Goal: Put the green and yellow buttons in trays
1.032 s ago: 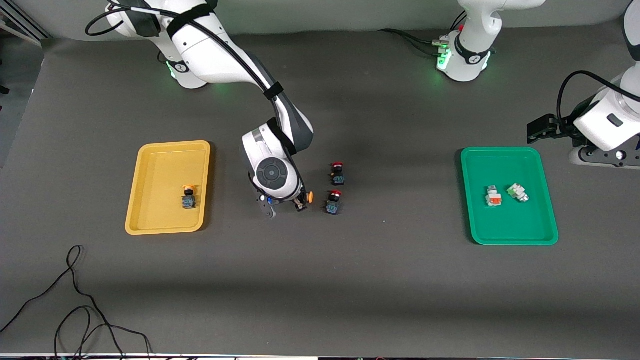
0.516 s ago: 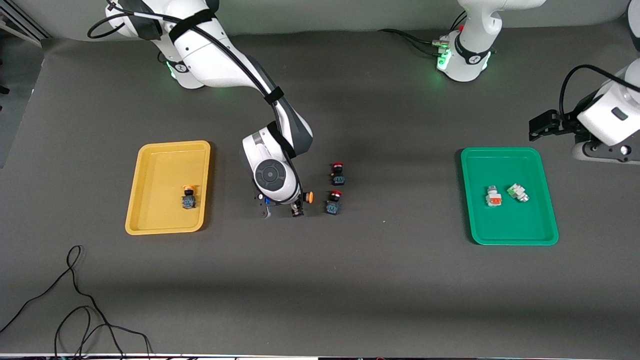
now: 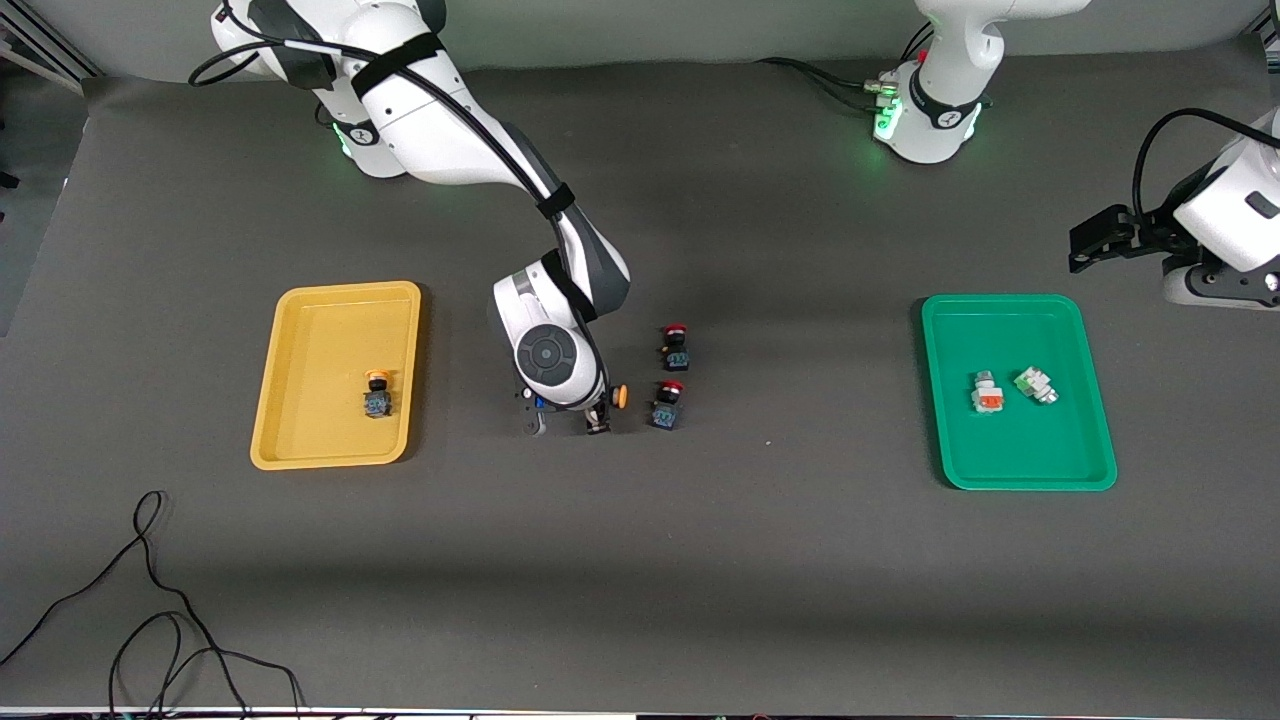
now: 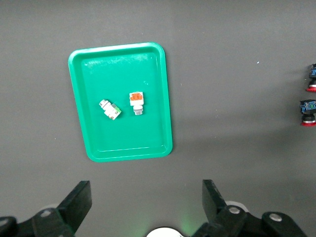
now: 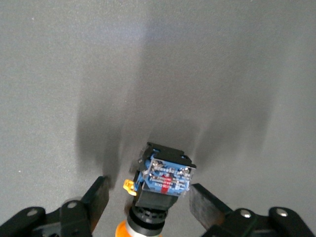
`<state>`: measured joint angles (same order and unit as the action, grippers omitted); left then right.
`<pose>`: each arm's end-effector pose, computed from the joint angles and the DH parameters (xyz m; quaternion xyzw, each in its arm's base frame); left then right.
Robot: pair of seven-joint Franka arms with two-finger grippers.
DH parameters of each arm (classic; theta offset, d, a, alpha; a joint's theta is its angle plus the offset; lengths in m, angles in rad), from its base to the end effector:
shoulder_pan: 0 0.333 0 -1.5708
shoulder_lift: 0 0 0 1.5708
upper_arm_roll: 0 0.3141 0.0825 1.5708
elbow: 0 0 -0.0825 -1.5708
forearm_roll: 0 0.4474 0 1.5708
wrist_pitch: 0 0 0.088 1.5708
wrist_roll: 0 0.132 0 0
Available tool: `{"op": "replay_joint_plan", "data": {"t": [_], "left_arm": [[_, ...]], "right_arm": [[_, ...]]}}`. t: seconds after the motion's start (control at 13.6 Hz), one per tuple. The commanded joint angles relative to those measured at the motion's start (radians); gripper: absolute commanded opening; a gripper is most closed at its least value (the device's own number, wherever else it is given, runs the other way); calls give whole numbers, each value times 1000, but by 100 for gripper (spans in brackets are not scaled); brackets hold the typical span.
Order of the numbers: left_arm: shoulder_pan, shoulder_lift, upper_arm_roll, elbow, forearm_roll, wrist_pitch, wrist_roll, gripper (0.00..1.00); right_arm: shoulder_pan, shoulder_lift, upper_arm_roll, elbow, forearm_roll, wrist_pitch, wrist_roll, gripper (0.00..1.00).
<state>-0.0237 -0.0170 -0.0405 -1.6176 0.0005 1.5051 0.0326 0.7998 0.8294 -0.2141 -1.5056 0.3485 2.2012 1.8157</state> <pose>0.6006 -0.0387 0.5778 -0.9977 0.0483 0.0477 0.0014 0.5996 0.4374 0.1025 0.7650 -0.6396 -0.0697 0.0300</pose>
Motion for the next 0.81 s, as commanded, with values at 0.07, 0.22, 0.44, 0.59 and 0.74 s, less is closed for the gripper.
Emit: {"op": "replay_joint_plan", "data": {"t": [0.07,0.22,0.44,0.59,0.74], "left_arm": [[16,-26,-16,-11,-11,-23,3,100],[16,-26,-15,-10,-11,-25,3,99],[18,-29,-15,-8,-11,-28,3,100],[18,-35,-13,-10,-11,-28,3,100],[19,-38,-13,-7,-11,-29,3,100]], "right_arm": [[-4,-22,-7,16,20,-30,14,78],[-2,-24,-7,27,20,-47,20,78],[7,-20,-7,21,20,-47,28,78],[12,-20,-7,16,18,-47,34,77],[13,-10,-7,11,17,-46,34,77]]}}
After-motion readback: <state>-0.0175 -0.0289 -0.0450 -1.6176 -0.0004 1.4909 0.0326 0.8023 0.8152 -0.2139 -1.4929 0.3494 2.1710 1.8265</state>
